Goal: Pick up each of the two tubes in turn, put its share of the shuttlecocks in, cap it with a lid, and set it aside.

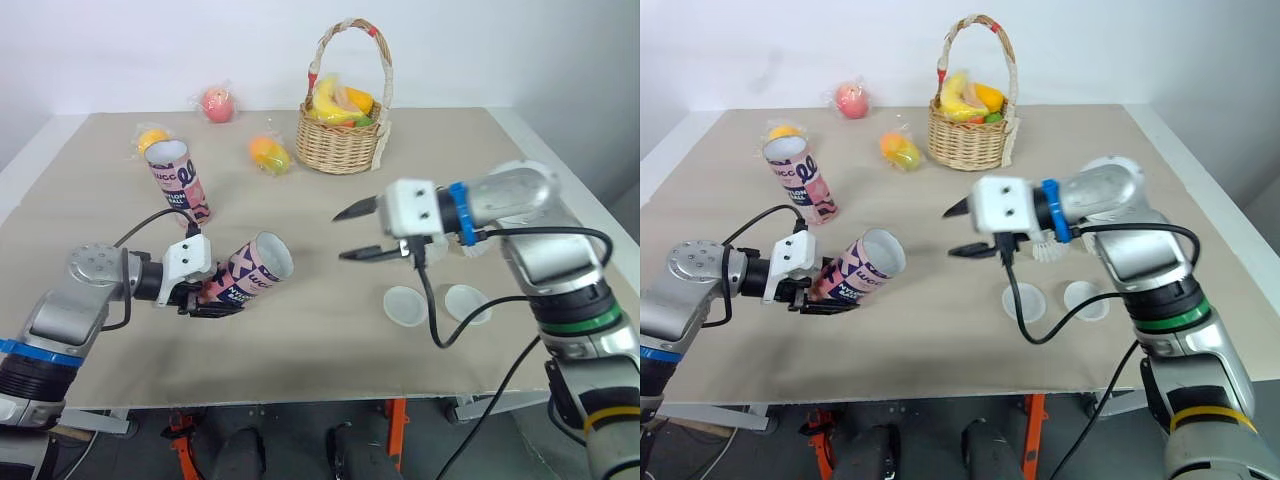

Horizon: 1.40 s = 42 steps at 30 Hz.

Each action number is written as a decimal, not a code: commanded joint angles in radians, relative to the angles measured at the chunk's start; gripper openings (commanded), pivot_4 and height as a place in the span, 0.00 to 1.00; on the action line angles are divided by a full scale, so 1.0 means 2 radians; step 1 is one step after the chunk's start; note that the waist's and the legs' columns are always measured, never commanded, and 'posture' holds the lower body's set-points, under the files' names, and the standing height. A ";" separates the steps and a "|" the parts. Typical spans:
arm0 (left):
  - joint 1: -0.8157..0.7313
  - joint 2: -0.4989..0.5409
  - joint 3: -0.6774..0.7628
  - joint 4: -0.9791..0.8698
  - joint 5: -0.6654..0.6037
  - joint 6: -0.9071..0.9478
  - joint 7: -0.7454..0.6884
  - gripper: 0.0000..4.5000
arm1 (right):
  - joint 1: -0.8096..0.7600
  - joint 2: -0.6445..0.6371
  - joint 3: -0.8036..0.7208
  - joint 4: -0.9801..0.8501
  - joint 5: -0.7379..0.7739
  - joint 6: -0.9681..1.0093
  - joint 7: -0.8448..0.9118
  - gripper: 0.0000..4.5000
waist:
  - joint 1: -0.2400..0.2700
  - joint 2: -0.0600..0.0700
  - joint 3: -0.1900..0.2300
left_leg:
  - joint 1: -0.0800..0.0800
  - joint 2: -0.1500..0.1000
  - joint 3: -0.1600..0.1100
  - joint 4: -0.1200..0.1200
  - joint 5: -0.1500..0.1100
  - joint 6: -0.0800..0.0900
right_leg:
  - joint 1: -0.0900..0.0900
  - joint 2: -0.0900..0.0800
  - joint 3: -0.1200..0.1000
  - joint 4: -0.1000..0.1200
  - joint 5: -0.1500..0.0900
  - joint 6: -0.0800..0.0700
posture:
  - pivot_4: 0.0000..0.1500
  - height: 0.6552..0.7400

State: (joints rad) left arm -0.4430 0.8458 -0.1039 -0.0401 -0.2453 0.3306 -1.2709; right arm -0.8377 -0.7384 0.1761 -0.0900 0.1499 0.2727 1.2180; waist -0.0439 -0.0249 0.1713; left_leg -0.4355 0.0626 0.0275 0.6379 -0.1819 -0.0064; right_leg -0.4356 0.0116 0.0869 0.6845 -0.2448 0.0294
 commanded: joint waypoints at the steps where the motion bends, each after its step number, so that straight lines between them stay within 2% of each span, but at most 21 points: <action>1: 0.011 0.001 0.002 -0.010 -0.004 0.001 0.002 0.73 | 0.066 -0.002 -0.120 -0.058 0.043 0.141 -0.102 0.61 | 0.001 0.000 0.000 | 0.000 0.000 0.000 0.000 0.000 0.000 | 0.000 0.000 0.000 0.000 0.000 0.000 | 1.00 1.00; 3: 0.012 0.001 0.003 -0.009 -0.004 -0.001 0.003 0.73 | 0.127 0.005 -0.174 -0.116 0.073 0.221 -0.141 0.61 | 0.003 0.000 0.000 | -0.001 -0.001 0.000 0.000 0.000 0.000 | 0.000 0.000 0.000 0.000 0.001 -0.001 | 1.00 1.00; 5: 0.010 -0.001 0.003 -0.007 -0.003 -0.002 0.004 0.73 | 0.181 0.010 -0.196 -0.160 0.082 0.265 -0.171 0.61 | 0.006 0.000 0.000 | -0.001 -0.001 -0.001 -0.001 0.000 0.000 | 0.000 0.000 0.000 0.000 0.000 -0.002 | 1.00 1.00; 7: 0.006 -0.003 0.001 -0.007 -0.004 -0.002 0.003 0.73 | 0.232 0.017 -0.205 -0.195 0.090 0.300 -0.196 0.61 | 0.005 0.001 0.000 | -0.001 -0.001 -0.001 -0.001 0.000 0.000 | 0.000 0.000 0.000 0.000 0.000 -0.002 | 1.00 1.00; 11: -0.002 -0.006 -0.001 -0.001 -0.004 -0.005 0.000 0.73 | 0.275 0.025 -0.197 -0.217 0.086 0.325 -0.238 0.61 | 0.004 0.001 0.000 | 0.000 -0.001 0.000 0.000 0.000 0.000 | 0.000 0.000 0.001 0.000 0.000 0.001 | 1.00 1.00; 18: -0.003 -0.008 -0.003 0.001 -0.004 -0.007 0.000 0.73 | 0.249 0.067 -0.140 -0.144 0.032 0.324 -0.342 0.61 | -0.001 0.000 0.000 | 0.000 -0.001 0.001 0.001 0.002 0.002 | 0.000 0.000 0.003 0.000 0.002 0.001 | 1.00 1.00; 28: -0.004 -0.006 0.000 -0.001 -0.005 -0.004 0.000 0.73 | 0.180 0.095 -0.108 -0.045 0.009 0.306 -0.385 0.61 | -0.001 0.000 0.000 | -0.001 -0.002 0.001 0.000 0.002 0.002 | -0.001 0.000 0.004 0.000 0.003 0.004 | 1.00 1.00; 37: -0.002 -0.007 0.001 -0.005 -0.007 -0.001 0.005 0.73 | 0.099 0.140 -0.102 0.096 -0.024 0.299 -0.449 0.61 | -0.002 0.001 0.000 | -0.001 -0.002 0.001 0.000 0.002 0.002 | -0.001 0.000 0.005 0.000 0.003 0.004 | 1.00 1.00; 38: -0.002 -0.006 0.001 -0.006 -0.008 0.000 0.005 0.73 | 0.096 0.141 -0.100 0.101 -0.026 0.299 -0.452 0.50 | -0.002 0.001 0.000 | -0.001 -0.002 0.001 0.000 0.002 0.002 | -0.001 0.000 0.005 0.000 0.003 0.004 | 1.00 1.00; 40: 0.000 -0.007 0.002 -0.008 -0.009 0.001 0.007 0.73 | 0.098 0.141 -0.099 0.097 -0.025 0.298 -0.452 0.36 | -0.001 0.000 0.000 | -0.001 -0.002 0.001 0.000 0.002 0.002 | -0.001 0.000 0.005 0.000 0.003 0.004 | 1.00 1.00; 42: 0.002 -0.007 0.002 -0.009 -0.009 0.000 0.009 0.73 | 0.104 0.139 -0.102 0.077 -0.020 0.300 -0.446 0.14 | -0.001 0.001 0.000 | -0.001 -0.002 0.001 0.000 0.002 0.002 | -0.001 0.000 0.004 0.000 0.003 0.004 | 1.00 1.00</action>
State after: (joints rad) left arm -0.4434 0.8321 -0.1109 -0.0390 -0.2568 0.3304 -1.2642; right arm -0.6335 -0.4521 -0.0063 0.1095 0.1043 0.8808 0.3235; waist -0.0463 -0.0239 0.1707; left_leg -0.4371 0.0587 0.0294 0.6378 -0.1776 -0.0025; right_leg -0.4372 0.0121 0.0959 0.6835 -0.2394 0.0367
